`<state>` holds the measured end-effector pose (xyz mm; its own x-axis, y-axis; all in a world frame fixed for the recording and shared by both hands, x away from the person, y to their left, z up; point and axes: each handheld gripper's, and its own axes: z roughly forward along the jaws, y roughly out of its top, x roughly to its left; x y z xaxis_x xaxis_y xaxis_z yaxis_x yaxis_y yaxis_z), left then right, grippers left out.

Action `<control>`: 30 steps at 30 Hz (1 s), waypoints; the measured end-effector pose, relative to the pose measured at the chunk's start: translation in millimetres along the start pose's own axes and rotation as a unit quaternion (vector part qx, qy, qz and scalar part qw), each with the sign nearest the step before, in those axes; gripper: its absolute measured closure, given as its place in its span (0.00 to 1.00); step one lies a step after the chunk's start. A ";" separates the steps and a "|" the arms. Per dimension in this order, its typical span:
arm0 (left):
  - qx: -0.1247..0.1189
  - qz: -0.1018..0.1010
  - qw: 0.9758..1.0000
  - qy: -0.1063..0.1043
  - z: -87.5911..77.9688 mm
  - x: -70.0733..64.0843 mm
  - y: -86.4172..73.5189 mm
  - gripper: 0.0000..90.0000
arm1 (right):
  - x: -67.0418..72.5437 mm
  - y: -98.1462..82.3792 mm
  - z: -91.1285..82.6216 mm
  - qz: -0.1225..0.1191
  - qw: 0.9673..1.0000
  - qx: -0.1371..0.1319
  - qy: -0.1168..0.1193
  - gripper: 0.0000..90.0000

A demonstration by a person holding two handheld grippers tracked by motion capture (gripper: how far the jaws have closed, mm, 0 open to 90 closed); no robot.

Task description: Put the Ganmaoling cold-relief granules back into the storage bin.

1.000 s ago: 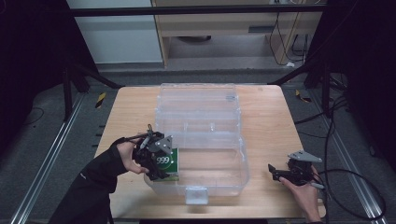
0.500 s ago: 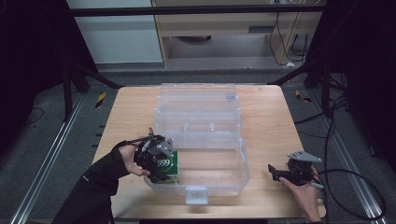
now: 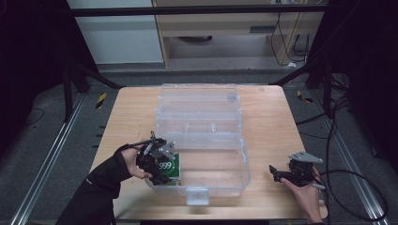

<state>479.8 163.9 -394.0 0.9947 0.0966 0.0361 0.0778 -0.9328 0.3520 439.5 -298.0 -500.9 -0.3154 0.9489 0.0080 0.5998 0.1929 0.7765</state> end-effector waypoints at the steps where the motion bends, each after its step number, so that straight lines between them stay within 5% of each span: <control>1: 0.005 0.004 1.000 -0.001 0.9 1.2 -0.3 0.16 | 0.0 0.0 0.0 0.000 1.000 0.000 0.000 0.03; 18: 0.002 -0.004 1.000 0.001 4.8 -1.2 -4.4 0.12 | 0.3 0.0 0.5 -0.002 1.000 0.003 -0.001 0.02; 20: -0.023 -0.003 1.000 0.006 -5.9 -1.8 -2.7 0.13 | 0.3 0.0 0.4 -0.002 1.000 0.004 -0.002 0.02; 30: -0.034 0.001 0.999 0.028 -25.6 -5.8 -2.0 0.19 | 0.3 0.0 0.2 -0.002 1.000 0.004 -0.001 0.02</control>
<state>472.2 174.1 -371.1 0.9895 0.1151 0.0878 0.0687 -0.9073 0.4148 439.6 -297.7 -501.1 -0.3162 0.9487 0.0024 0.6039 0.1993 0.7718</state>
